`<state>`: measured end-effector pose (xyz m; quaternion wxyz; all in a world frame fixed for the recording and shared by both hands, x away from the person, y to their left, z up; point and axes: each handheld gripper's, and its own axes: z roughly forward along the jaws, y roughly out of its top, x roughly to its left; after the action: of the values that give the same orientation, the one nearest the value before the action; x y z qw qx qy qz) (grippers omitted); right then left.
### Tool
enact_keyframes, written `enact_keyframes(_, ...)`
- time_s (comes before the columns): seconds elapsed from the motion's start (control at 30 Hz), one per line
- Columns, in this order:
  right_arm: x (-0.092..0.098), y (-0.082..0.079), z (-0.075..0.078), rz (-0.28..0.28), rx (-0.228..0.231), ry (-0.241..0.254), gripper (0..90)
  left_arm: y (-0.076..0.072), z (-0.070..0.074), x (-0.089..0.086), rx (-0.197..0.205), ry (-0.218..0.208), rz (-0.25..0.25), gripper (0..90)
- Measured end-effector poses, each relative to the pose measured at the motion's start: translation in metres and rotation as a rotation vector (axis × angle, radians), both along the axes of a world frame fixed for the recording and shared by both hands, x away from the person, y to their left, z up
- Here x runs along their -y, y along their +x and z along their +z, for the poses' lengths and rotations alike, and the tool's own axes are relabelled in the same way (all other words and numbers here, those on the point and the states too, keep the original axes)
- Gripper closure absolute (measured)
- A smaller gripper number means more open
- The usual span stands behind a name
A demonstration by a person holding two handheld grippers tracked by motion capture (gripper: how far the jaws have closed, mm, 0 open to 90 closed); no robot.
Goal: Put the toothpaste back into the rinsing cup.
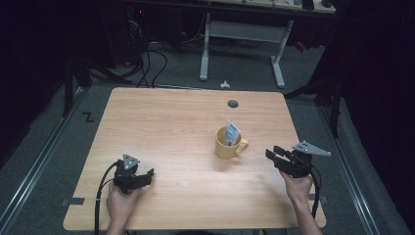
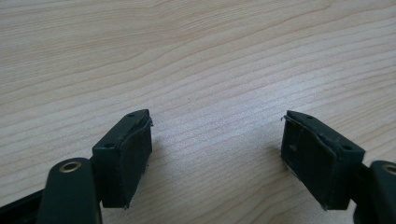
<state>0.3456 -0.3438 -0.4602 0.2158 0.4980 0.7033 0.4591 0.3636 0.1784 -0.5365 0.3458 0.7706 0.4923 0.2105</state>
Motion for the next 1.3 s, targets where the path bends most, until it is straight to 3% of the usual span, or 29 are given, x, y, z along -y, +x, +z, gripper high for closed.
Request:
enact_keyframes(0.4,-0.004,0.001,-0.013,0.003,-0.027,-0.003,55.5,0.0,0.0,0.0,0.0,0.0,0.001,24.7)
enact_keyframes(0.77,-0.013,0.004,-0.031,0.014,-0.072,-0.035,55.6,0.0,0.0,0.0,0.0,0.0,0.001,24.7)
enact_keyframes(1.0,-0.016,0.006,-0.035,0.017,-0.073,-0.048,55.7,0.0,0.0,0.0,0.0,0.0,0.001,24.7)
enact_keyframes(1.3,-0.026,0.012,-0.045,0.02,-0.089,-0.101,55.4,0.0,0.0,0.0,0.0,0.0,0.001,24.7)
